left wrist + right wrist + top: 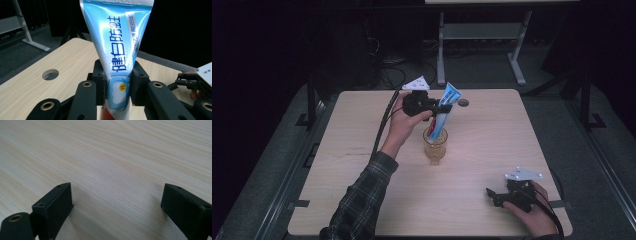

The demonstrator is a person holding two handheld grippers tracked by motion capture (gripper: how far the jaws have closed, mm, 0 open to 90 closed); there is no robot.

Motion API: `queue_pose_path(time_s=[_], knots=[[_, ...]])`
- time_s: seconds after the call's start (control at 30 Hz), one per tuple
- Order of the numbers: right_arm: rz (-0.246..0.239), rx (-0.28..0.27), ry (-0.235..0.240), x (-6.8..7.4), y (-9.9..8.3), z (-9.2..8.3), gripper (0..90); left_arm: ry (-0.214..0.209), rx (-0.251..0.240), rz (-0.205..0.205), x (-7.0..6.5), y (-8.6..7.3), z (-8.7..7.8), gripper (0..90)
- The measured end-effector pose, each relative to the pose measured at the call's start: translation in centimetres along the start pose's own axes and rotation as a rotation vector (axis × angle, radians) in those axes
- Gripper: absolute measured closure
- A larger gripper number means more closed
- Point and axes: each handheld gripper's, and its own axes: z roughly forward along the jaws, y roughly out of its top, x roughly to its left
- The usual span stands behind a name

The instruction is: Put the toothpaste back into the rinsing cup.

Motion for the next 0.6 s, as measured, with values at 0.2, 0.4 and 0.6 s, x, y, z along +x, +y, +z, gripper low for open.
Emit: queue_pose_path(time_s=[0.2,0.4,0.6], knots=[[0.000,0.000,0.001,0.0,0.0,0.0,9.4,0.001,0.012,-0.003,0.0,-0.8,0.1,70.3],[0.001,0.000,0.002,0.0,0.0,0.0,9.4,0.000,0.029,-0.008,0.0,-1.8,0.5,70.2],[0.000,0.000,0.002,0.0,0.0,0.0,9.4,0.001,0.045,-0.019,0.1,-2.8,0.7,70.2]])
